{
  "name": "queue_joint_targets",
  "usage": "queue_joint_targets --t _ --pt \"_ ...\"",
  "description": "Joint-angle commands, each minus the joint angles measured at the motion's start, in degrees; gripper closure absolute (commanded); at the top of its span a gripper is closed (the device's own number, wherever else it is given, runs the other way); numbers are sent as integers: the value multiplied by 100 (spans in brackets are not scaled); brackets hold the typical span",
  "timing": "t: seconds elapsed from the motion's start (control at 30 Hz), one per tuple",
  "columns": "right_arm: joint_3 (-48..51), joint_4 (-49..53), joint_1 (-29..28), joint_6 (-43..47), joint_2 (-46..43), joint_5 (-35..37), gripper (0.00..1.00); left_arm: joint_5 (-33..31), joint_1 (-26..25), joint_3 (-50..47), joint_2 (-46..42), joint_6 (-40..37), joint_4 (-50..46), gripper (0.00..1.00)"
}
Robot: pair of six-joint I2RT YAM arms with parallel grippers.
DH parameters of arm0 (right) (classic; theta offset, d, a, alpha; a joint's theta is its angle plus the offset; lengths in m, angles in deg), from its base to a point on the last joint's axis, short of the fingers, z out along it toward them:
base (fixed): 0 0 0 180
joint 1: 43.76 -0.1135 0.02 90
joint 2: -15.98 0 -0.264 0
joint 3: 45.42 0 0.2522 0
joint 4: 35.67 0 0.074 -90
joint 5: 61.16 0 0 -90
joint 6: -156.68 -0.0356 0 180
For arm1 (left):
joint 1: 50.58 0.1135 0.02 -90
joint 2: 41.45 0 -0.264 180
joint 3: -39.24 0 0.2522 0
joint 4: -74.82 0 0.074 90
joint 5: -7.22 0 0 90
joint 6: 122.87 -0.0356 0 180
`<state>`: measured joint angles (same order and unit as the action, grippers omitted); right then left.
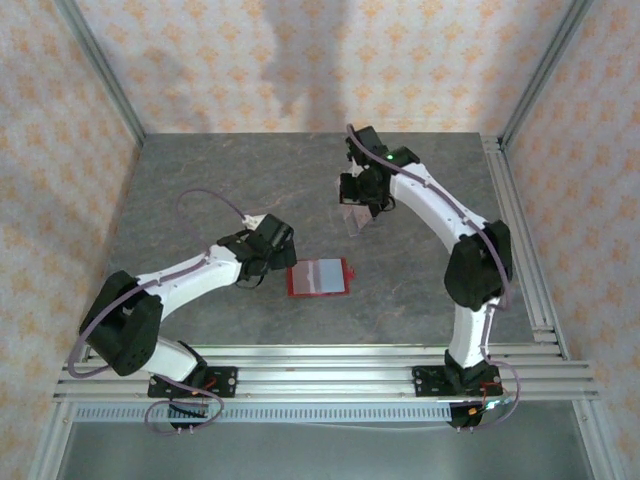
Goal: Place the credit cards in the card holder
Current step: Pick up the credit card from the storage box, then insert the credit card into the card slot.
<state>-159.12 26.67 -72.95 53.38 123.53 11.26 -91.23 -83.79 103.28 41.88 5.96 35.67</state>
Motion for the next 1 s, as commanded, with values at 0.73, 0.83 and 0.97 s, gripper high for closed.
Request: queue_joint_targets --t 0.73,0.83,0.97 --pt "5773 -5603 -895 -2490 -2665 -1025 100 -638 -995 -419 119 -194 -236 0" --pt "6004 -5942 -904 -2558 -2620 -1125 100 -731 -1020 -434 157 -146 -198 0" --pt "6165 -6224 -922 -2580 -2549 -1203 100 -771 -1021 -442 209 -148 -105 0"
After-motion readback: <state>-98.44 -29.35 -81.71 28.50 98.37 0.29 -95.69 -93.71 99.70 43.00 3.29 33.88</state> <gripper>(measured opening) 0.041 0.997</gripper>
